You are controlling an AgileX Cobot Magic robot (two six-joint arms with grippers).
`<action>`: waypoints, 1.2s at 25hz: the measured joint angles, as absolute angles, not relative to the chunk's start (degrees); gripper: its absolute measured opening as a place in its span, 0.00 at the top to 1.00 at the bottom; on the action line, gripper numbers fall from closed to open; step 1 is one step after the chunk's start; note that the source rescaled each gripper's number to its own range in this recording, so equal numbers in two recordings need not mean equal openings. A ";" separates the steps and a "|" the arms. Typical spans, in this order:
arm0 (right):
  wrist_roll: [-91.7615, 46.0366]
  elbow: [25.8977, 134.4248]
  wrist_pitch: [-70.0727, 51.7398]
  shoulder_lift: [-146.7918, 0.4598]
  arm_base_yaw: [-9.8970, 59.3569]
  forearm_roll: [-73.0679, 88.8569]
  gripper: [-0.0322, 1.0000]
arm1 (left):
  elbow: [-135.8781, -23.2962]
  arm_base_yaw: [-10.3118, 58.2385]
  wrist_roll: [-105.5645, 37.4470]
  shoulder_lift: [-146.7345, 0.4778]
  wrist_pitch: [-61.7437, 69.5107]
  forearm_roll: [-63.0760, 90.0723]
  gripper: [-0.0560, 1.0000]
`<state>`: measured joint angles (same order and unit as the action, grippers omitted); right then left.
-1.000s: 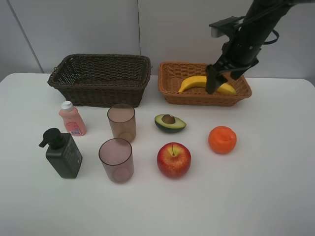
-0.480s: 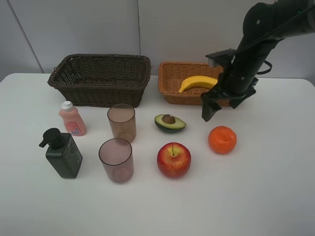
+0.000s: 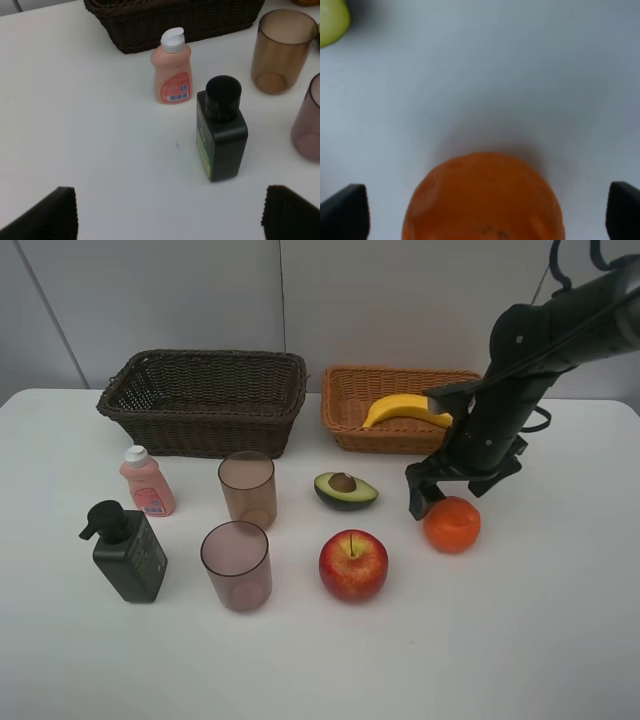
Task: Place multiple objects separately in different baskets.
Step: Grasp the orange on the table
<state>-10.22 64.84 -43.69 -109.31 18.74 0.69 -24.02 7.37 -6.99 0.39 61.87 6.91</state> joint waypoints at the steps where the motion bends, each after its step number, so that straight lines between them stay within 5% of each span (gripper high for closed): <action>1: -10.03 64.31 -43.17 -109.31 18.74 0.69 0.00 | -24.02 7.37 -6.99 0.39 61.87 6.91 0.02; 19: -8.55 59.17 -37.30 -109.31 18.79 0.69 0.00 | -24.02 7.37 -6.99 0.39 61.87 6.91 0.02; 22: -8.55 59.17 -37.30 -109.31 18.79 0.56 0.10 | -24.02 7.37 -6.99 0.39 61.87 6.91 0.02; 25: -8.55 59.17 -37.35 -109.31 18.79 0.00 0.37 | -24.02 7.37 -6.99 0.39 61.87 6.91 0.02; 30: -8.55 59.17 -38.26 -109.31 18.79 -0.71 0.36 | -24.02 7.37 -6.99 0.39 61.87 6.91 0.02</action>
<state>-8.55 59.17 -38.26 -109.31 18.79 -0.71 -24.02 7.37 -6.99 0.39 61.87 6.91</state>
